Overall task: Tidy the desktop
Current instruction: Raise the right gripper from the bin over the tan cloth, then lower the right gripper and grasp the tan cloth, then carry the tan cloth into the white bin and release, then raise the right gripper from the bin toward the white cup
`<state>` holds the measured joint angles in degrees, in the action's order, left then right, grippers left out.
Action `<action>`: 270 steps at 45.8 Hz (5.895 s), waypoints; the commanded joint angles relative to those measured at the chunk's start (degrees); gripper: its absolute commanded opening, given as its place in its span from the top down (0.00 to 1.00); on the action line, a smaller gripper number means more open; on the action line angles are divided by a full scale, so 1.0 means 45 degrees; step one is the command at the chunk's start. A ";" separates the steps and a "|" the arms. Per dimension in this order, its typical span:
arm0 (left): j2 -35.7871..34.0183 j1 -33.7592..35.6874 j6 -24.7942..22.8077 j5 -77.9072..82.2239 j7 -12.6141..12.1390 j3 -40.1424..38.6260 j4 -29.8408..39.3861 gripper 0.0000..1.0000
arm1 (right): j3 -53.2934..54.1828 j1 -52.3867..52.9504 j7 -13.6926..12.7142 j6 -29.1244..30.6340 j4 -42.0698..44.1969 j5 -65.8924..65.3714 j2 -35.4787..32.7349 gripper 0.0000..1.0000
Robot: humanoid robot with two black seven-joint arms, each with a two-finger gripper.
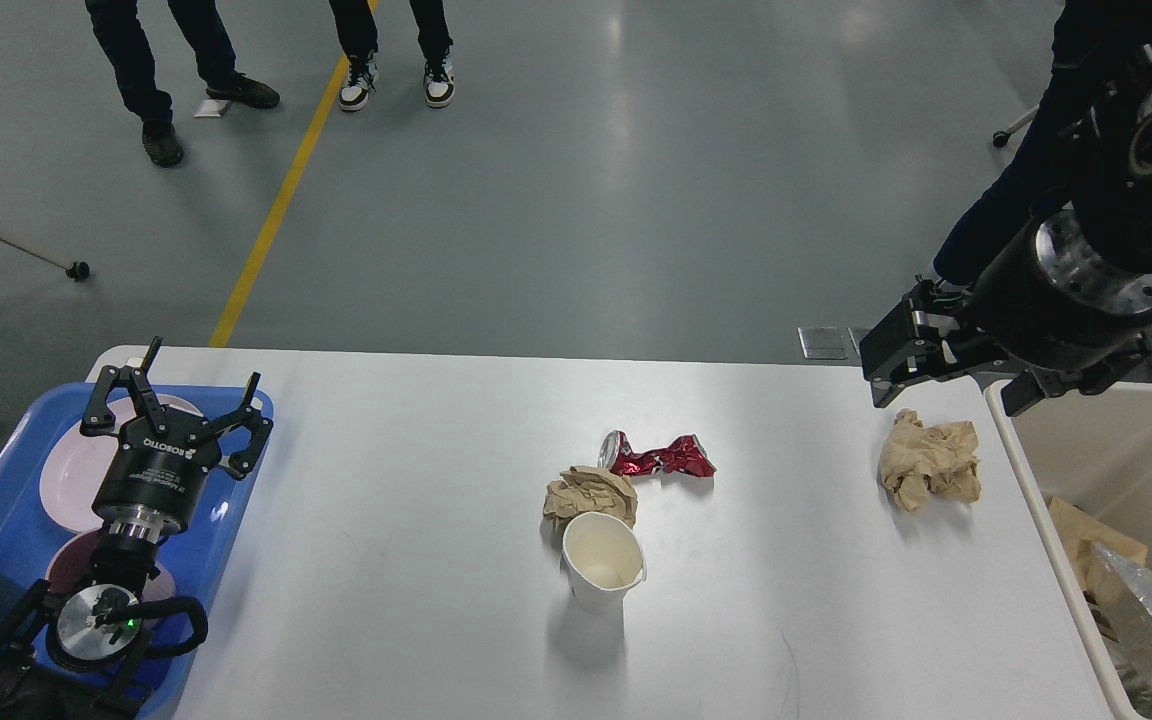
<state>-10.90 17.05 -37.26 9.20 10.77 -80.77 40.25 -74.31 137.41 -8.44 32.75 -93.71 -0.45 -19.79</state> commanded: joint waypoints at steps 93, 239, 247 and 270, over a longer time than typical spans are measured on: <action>0.0000 0.0020 0.0000 0.0006 -0.0011 0.0000 0.0000 0.04 | 0.4736 -1.8720 -0.0057 -0.6887 1.6899 0.0022 0.2542 1.00; 0.0000 0.0000 0.0000 -0.0014 0.0009 0.0000 0.0000 0.04 | 0.6670 -2.3485 0.0587 -0.6670 1.9750 -0.0154 -0.0818 1.00; 0.0000 0.0000 0.0000 0.0006 0.0009 0.0000 0.0000 0.04 | 0.6728 -2.3955 0.0587 -0.6926 1.9750 -0.0017 -0.0486 1.00; 0.0000 0.0000 0.0000 -0.0014 0.0009 0.0000 0.0000 0.04 | 0.6689 -2.4267 0.0646 -0.8859 1.9633 0.0002 -0.0154 0.00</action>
<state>-10.90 17.05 -37.27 9.21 10.81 -80.77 40.25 -44.27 28.37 -5.67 -4.97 -4.94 -0.44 -20.53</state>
